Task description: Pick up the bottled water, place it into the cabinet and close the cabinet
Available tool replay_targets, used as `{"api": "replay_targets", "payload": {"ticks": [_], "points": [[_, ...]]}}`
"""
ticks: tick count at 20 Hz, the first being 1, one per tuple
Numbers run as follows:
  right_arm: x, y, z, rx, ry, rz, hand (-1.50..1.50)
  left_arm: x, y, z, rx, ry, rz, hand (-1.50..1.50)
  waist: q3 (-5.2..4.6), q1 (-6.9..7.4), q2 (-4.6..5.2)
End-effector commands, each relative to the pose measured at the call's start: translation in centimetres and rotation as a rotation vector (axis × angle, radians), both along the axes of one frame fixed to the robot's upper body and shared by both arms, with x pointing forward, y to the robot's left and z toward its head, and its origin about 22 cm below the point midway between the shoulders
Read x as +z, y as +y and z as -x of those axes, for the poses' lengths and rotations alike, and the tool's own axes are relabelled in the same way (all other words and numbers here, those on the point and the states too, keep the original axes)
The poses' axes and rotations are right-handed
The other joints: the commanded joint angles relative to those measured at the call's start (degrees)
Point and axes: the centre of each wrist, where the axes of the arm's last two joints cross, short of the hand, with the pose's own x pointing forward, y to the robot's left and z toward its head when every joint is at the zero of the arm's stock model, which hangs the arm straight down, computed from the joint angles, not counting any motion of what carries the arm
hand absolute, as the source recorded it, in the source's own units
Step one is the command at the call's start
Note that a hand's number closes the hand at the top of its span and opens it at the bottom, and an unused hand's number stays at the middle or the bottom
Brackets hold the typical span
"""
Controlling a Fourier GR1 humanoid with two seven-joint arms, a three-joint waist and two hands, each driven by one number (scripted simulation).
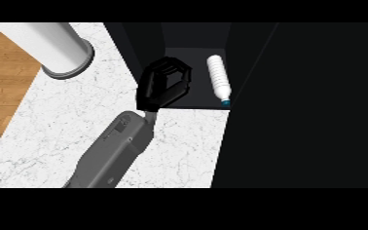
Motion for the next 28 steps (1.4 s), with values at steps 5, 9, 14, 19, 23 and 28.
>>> {"api": "replay_targets", "payload": {"ticks": [5,9,14,19,23,28], "points": [[1.2,1.4,1.3,0.15,0.064,0.145,1.5,-1.3,4.7,7.5,0.01,0.014,-0.005,1.5,-0.03,0.26,0.22],[2.1,3.2,1.5,0.217,0.121,0.079,1.5,-1.7,6.9,10.8,0.041,0.003,-0.006,1.5,-0.05,-0.3,0.53],[1.8,5.0,2.6,0.289,0.11,0.071,1.5,-1.0,10.6,13.6,0.079,0.002,0.0,1.5,-0.03,-1.03,0.49],[2.6,8.9,1.5,0.35,0.133,0.035,1.5,-0.3,13.1,14.8,0.113,-0.022,0.003,1.5,-0.13,-0.57,0.58],[2.4,12.0,1.1,0.44,0.117,0.095,1.5,-0.8,13.6,15.4,0.129,-0.009,0.018,1.5,-0.12,-0.58,0.69],[3.1,13.9,0.3,0.38,-0.027,0.152,1.5,0.9,16.9,16.6,0.146,-0.006,0.012,1.5,-0.18,0.2,0.55]]}}
